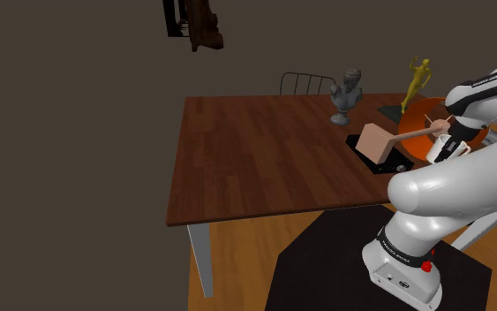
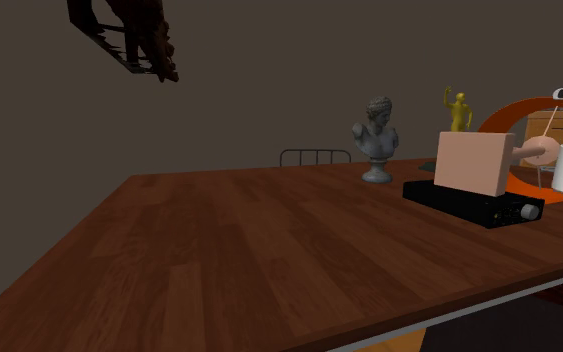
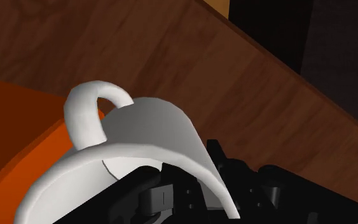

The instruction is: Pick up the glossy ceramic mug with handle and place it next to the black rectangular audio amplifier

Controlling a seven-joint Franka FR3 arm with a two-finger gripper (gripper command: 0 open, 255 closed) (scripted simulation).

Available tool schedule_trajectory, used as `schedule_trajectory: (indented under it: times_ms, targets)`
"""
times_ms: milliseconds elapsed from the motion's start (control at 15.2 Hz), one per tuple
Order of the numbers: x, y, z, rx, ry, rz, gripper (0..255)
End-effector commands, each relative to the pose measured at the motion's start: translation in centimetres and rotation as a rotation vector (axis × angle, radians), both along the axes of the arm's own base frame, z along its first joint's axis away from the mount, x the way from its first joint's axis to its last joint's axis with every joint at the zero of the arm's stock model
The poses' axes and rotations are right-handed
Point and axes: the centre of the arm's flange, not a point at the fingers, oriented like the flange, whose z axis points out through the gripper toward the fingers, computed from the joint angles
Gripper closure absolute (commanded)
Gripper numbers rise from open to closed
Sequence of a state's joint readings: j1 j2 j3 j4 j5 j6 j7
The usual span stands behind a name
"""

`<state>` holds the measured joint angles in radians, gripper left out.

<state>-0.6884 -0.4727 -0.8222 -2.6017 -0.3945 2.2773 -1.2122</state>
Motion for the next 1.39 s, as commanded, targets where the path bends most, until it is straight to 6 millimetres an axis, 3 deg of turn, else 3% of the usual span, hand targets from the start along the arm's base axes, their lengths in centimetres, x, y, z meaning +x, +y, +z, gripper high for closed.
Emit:
schedule_trajectory:
  times_ms: [0,396,462,792,1056,1320]
  targets:
    - [-0.1,-0.2,-0.4,-0.006,0.001,-0.005,255]
    - [-0.1,-0.2,-0.4,-0.006,0.001,-0.005,255]
    - [-0.1,-0.2,-0.5,-0.006,0.001,-0.005,0]
    - [-0.1,-0.2,-0.4,-0.006,0.001,-0.005,0]
    - [-0.4,0.1,4.5,-0.006,0.001,-0.005,0]
    - [-0.4,0.1,4.5,-0.006,0.001,-0.005,0]
